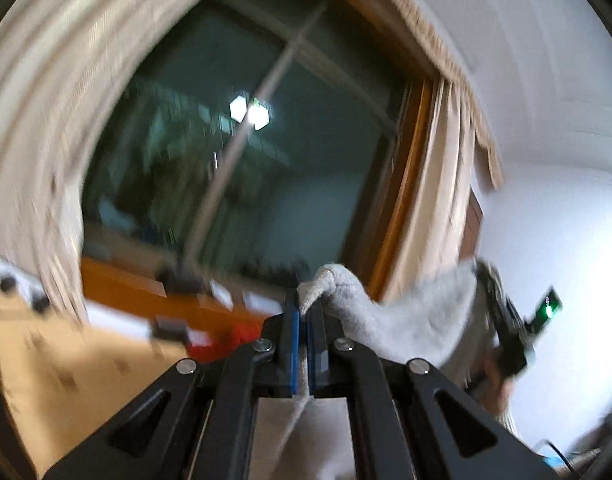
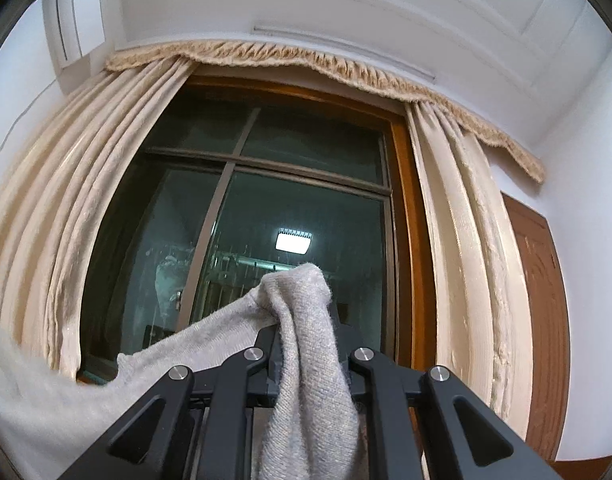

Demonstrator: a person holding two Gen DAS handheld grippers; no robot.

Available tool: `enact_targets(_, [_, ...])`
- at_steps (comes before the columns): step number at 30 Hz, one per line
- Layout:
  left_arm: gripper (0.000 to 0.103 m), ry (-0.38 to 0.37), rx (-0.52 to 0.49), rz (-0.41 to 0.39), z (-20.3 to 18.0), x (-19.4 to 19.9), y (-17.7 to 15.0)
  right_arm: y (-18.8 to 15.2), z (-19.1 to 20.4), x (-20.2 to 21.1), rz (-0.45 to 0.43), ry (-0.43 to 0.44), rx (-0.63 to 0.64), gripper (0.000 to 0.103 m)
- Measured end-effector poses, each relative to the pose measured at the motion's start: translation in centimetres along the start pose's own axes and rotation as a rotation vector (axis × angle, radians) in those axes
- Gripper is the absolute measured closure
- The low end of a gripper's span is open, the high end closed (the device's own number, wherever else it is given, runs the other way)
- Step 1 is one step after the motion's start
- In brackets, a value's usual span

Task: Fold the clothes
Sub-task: 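Lift the grey sweatshirt up with both grippers, holding it spread between them, then lower the sweatshirt onto the bed and open both grippers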

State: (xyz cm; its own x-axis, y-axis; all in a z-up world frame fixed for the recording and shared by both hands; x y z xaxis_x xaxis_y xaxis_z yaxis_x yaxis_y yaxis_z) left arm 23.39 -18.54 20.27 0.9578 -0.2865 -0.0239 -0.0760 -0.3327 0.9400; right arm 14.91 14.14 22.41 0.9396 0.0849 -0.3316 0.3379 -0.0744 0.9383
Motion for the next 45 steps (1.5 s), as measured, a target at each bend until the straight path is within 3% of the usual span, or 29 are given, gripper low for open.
enact_targets(5, [0.1,0.017,-0.036,-0.212,-1.8,4.9,5.5,2.9,-0.2,1.8,-0.082,-0.01,-0.014,0.089])
enact_targets(12, [0.1,0.039,-0.131,-0.387,-4.8,10.4,11.9,7.3,-0.8,5.1,-0.229,-0.058,-0.027,0.089])
enact_targets(16, [0.1,0.075,-0.187,-0.452,-6.2,12.5,15.0,10.1,0.3,6.9,-0.304,-0.075,0.008,0.089])
enact_targets(19, [0.1,0.121,-0.201,-0.443,-5.7,12.5,16.4,10.8,1.2,6.6,-0.296,-0.068,0.026,0.089])
enact_targets(23, [0.1,0.219,-0.202,-0.332,-2.5,8.7,15.9,8.8,2.4,3.9,-0.206,-0.048,0.04,0.089])
enact_targets(27, [0.1,0.341,-0.169,-0.173,3.6,2.1,13.0,3.4,4.1,-0.8,-0.041,-0.02,0.058,0.089])
enact_targets(33, [0.099,0.499,-0.032,0.1,16.1,-8.6,5.1,-10.7,8.8,-10.1,0.297,0.041,0.131,0.089])
enact_targets(38, [0.099,0.622,0.045,0.307,25.5,-16.3,-2.9,-21.0,13.1,-15.5,0.506,0.086,0.195,0.089])
enact_targets(45, [0.099,0.711,0.129,0.54,34.5,-23.1,-14.0,-34.2,16.4,-20.7,0.771,0.126,0.259,0.089])
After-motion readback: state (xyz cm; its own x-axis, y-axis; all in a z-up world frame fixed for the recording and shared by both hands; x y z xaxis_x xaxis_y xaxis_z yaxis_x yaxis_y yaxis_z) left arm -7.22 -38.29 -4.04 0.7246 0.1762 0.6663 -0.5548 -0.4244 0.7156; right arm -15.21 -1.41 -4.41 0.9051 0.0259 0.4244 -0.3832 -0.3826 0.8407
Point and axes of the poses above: each gripper's, at about its wrist camera, not at the fingertips, and x roughly against the way its jaws point, z to its left, y to its top, the point moved 10 cm from there along -x, roughly the way its jaws point, and after that the axes turned 8 degrees about z, right-handed, at the moved point
